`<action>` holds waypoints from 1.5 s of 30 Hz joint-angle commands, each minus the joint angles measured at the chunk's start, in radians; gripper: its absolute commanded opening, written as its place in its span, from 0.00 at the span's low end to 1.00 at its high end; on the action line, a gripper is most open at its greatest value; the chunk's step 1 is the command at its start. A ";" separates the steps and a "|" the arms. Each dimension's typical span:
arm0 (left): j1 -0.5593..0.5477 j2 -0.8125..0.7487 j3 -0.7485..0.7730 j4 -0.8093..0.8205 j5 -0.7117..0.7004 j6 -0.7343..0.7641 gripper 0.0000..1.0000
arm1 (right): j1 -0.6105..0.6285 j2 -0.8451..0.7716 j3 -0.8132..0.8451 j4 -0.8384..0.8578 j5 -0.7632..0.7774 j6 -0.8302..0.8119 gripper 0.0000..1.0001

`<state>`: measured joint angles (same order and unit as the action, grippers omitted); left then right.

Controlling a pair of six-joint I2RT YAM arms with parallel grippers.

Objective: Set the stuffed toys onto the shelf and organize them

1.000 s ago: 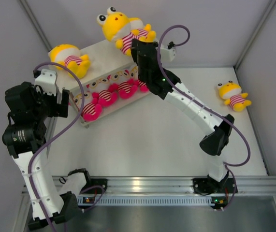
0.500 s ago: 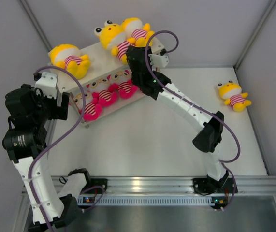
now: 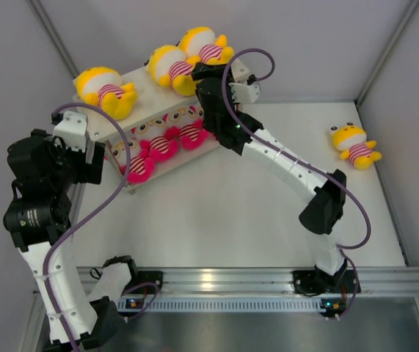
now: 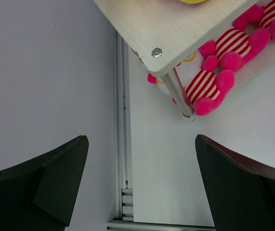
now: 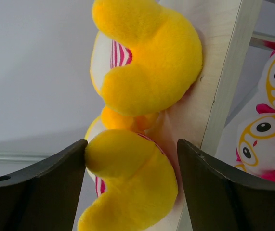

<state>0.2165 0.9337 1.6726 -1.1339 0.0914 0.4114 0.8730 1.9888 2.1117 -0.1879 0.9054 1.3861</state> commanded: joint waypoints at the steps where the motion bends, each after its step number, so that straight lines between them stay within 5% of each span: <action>1: -0.003 -0.004 -0.001 -0.012 0.005 0.004 0.99 | 0.009 -0.084 -0.009 0.107 0.023 -0.068 0.76; 6: -0.003 -0.003 0.006 -0.012 0.021 0.009 0.99 | 0.014 -0.172 -0.139 0.310 -0.019 -0.229 0.76; 12: -0.005 -0.010 0.015 -0.018 0.105 0.010 0.99 | -0.009 -0.422 -0.436 0.524 -0.198 -0.669 0.82; 17: -0.006 0.031 0.094 -0.018 0.287 0.011 0.99 | -0.255 -0.721 -0.745 0.351 -0.538 -0.690 0.81; 21: -0.006 0.109 0.254 0.043 0.384 -0.057 0.99 | -0.469 -0.821 -0.831 0.138 -0.643 -0.837 0.87; 28: -0.008 0.238 0.277 0.298 0.435 -0.258 0.99 | -0.980 -0.693 -0.871 -0.105 -0.966 -0.935 0.93; 32: -0.006 0.342 0.286 0.358 0.442 -0.276 0.99 | -1.210 -0.601 -0.892 -0.096 -1.002 -0.920 0.93; 40: -0.040 0.455 0.322 0.387 0.447 -0.208 0.91 | -1.344 -0.518 -0.986 -0.009 -0.918 -0.906 0.93; 45: -0.042 0.430 0.265 0.385 0.436 -0.171 0.75 | -1.405 -0.473 -0.995 0.019 -0.912 -0.889 0.93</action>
<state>0.1802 1.4178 1.9476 -0.8146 0.5110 0.2028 -0.4908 1.4967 1.1233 -0.2424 -0.0135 0.4911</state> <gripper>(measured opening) 0.780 0.932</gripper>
